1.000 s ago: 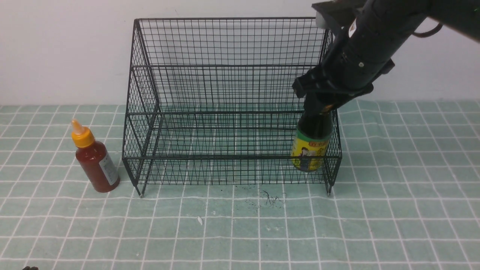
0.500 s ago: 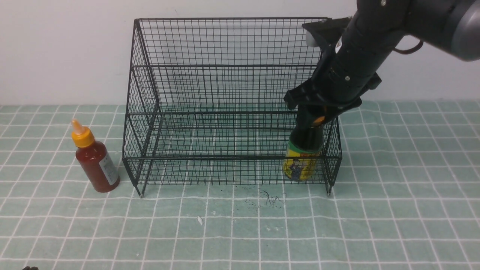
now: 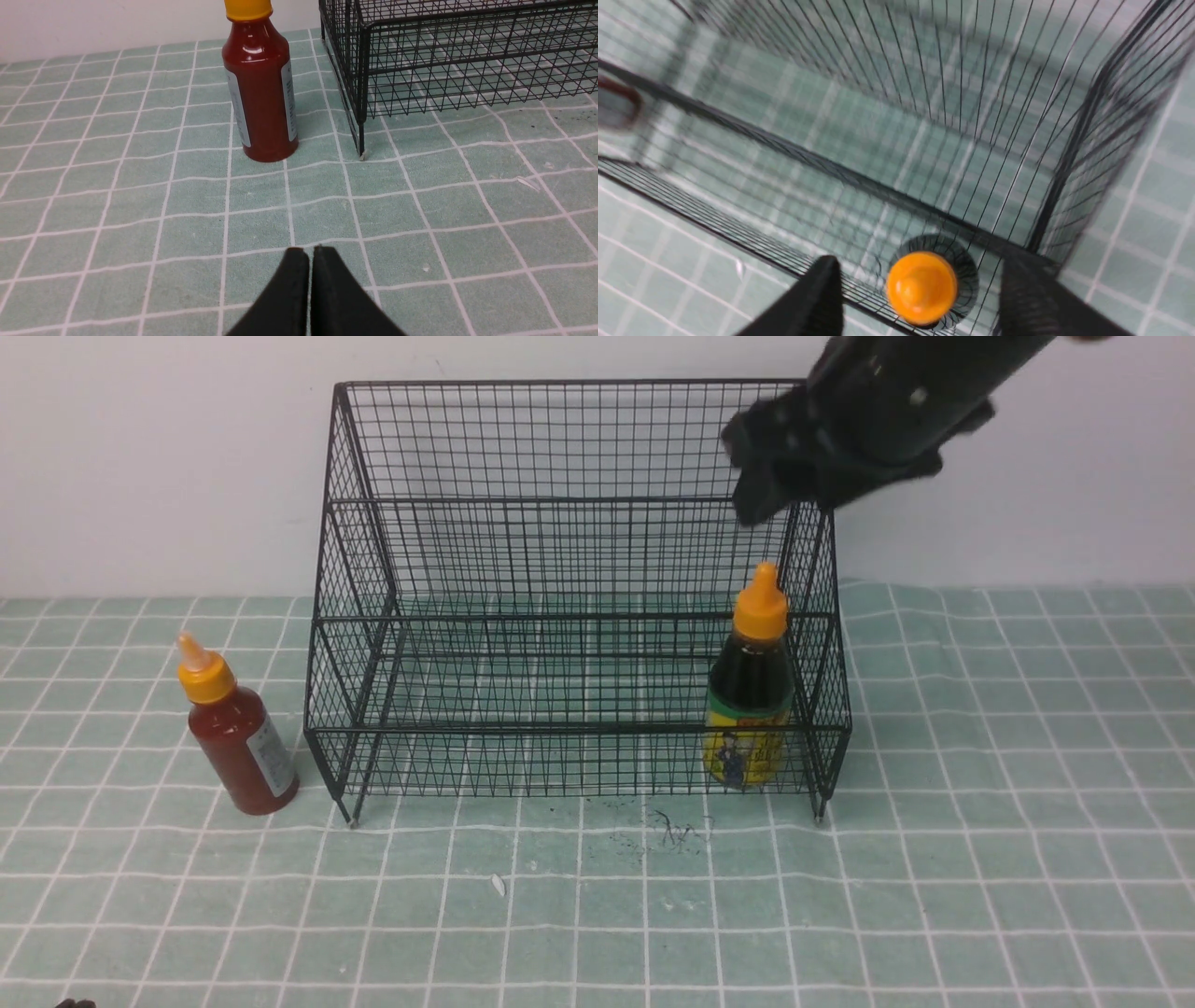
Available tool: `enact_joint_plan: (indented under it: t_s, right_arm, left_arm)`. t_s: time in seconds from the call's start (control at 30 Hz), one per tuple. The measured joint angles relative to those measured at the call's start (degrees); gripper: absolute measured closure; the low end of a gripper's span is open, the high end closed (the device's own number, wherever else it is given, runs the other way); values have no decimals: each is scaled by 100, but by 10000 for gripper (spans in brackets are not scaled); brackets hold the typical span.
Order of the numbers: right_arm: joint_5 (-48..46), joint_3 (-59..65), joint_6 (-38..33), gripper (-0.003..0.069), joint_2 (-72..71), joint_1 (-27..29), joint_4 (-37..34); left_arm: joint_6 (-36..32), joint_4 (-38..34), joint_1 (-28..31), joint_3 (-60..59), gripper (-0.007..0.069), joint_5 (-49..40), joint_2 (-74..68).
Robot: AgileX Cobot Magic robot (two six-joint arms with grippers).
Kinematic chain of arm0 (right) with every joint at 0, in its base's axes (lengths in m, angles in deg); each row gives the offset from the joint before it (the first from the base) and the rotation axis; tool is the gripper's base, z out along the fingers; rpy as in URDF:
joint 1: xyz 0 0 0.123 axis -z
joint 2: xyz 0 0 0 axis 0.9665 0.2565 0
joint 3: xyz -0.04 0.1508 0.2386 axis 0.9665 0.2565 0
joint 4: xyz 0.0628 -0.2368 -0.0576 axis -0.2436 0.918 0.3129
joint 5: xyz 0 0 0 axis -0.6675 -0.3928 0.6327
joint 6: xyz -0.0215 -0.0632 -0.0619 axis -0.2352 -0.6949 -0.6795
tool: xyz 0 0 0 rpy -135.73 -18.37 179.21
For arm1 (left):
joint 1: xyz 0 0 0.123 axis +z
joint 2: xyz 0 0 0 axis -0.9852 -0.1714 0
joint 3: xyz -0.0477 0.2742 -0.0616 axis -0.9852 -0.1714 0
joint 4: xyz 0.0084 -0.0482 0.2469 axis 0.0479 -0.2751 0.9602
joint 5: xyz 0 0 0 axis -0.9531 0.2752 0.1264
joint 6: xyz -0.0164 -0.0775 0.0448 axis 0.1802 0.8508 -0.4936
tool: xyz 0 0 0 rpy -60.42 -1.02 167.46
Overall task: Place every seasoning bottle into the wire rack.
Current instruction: Use the right arm to put the condiment bottle back on the shelf, then use the left arm to grab the condiment bottle closest to it
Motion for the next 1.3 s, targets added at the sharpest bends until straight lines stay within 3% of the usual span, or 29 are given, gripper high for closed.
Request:
enact_joint_plan:
  t_s: [0.13, 0.17, 0.23, 0.37, 0.53, 0.7, 0.87, 1.03, 1.3]
  right_arm:
    - [-44, -46, 6, 443, -1090, 0, 251]
    - [-41, -52, 6, 452, -1151, 0, 251]
    - [-66, -43, 37, 552, -1968, 0, 422]
    - [-66, 474, 137, 652, -3346, 0, 517]
    - [410, 2276, 155, 671, -5081, 0, 517]
    - [2541, 5117, 155, 673, -7176, 0, 522]
    - [3889, 7190, 157, 673, -8618, 0, 426]
    - [4468, 8315, 157, 673, -9250, 0, 421]
    - [4526, 8998, 157, 673, -9352, 0, 352]
  left_arm:
    - [0, 0, 0, 0, 631, 0, 0]
    - [0, 0, 0, 0, 631, 0, 0]
    - [0, 0, 0, 0, 631, 0, 0]
    - [0, 0, 0, 0, 631, 0, 0]
    - [0, 0, 0, 0, 631, 0, 0]
    - [0, 0, 0, 0, 631, 0, 0]
    - [0, 0, 0, 0, 631, -6, 0]
    - [0, 0, 0, 0, 631, -6, 0]
    - [0, 0, 0, 0, 631, -6, 0]
